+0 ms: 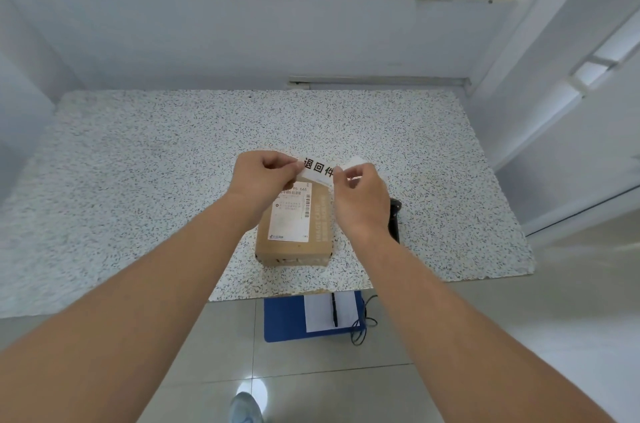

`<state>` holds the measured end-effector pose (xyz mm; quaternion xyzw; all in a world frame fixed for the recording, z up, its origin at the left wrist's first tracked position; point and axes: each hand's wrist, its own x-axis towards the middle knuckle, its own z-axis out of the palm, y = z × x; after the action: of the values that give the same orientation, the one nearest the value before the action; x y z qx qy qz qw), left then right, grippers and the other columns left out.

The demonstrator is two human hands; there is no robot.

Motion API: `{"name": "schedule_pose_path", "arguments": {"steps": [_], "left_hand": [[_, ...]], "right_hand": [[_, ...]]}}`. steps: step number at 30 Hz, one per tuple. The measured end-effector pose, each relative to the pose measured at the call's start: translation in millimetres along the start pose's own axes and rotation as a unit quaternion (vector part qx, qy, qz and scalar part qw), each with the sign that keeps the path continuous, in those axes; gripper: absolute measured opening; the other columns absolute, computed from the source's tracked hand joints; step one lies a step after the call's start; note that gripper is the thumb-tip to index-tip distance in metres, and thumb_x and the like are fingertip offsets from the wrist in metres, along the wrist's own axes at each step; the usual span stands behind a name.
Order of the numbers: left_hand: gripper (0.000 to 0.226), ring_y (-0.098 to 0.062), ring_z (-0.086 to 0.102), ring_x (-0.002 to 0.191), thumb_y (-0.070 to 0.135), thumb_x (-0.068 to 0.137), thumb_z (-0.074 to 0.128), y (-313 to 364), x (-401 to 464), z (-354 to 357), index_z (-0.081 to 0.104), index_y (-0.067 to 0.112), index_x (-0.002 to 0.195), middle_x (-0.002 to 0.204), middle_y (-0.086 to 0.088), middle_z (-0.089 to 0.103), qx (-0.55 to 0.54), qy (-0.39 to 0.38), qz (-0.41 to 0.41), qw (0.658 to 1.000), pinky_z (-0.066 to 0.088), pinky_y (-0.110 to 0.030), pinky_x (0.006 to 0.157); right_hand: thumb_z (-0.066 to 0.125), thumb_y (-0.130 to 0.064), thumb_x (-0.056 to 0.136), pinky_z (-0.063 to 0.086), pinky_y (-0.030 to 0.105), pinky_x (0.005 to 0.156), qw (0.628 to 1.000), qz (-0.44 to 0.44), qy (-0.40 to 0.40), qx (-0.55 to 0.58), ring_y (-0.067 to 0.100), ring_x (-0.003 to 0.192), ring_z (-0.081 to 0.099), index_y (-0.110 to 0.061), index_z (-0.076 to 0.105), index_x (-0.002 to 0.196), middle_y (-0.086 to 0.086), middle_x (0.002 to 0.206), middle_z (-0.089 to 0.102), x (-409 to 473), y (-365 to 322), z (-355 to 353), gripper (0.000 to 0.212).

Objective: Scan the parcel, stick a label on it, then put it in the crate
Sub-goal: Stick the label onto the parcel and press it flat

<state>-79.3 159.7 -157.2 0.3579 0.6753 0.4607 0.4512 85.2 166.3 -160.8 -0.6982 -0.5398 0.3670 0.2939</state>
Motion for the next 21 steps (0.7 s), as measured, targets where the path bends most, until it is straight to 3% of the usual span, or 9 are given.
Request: {"name": "schedule_pose_path", "arguments": {"steps": [3,5,9,15,21], "left_hand": [[0.006,-0.026,0.075,0.079,0.005,0.082,0.083,-8,4,-4,0.078,0.005,0.086,0.084,-0.015,0.078,-0.084,0.006,-0.040,0.996,0.064,-0.040,0.083],[0.010,-0.026,0.075,0.079,0.004,0.081,0.083,-13,6,-6,0.078,0.002,0.089,0.086,-0.017,0.078,-0.111,0.008,-0.054,0.992,0.064,-0.037,0.080],[0.013,-0.024,0.074,0.076,0.001,0.080,0.083,-20,7,-8,0.077,-0.001,0.091,0.087,-0.018,0.077,-0.128,0.006,-0.068,0.989,0.063,-0.031,0.074],[0.011,-0.025,0.073,0.077,0.002,0.082,0.082,-27,16,-13,0.077,-0.001,0.092,0.092,-0.022,0.077,-0.114,0.011,-0.073,0.991,0.063,-0.032,0.074],[0.003,-0.020,0.078,0.071,0.014,0.086,0.082,-38,37,-9,0.079,0.012,0.086,0.073,-0.004,0.079,0.025,0.060,0.000,0.998,0.065,-0.034,0.072]], "right_hand": [[0.060,-0.051,0.102,0.054,0.038,0.086,0.999,0.038,-0.020,0.008,0.016,0.098,0.062,-0.024,0.059,0.124,-0.001,0.119,0.060,3,11,5,0.035],[0.064,-0.047,0.101,0.057,0.042,0.090,0.998,0.042,-0.025,0.041,0.016,0.096,0.067,-0.022,0.065,0.113,-0.006,0.104,0.068,5,15,10,0.028],[0.071,-0.039,0.098,0.056,0.030,0.073,0.998,0.013,-0.023,0.059,0.007,0.079,0.069,-0.027,0.066,0.090,-0.011,0.085,0.071,10,16,21,0.016],[0.071,-0.031,0.100,0.045,0.019,0.062,0.998,-0.009,-0.001,0.059,-0.001,0.071,0.063,-0.029,0.066,0.084,-0.014,0.079,0.068,23,16,37,0.017],[0.069,-0.031,0.101,0.040,0.018,0.056,0.998,-0.024,0.027,0.045,-0.001,0.069,0.061,-0.029,0.061,0.079,-0.014,0.078,0.067,45,17,58,0.023]]}}
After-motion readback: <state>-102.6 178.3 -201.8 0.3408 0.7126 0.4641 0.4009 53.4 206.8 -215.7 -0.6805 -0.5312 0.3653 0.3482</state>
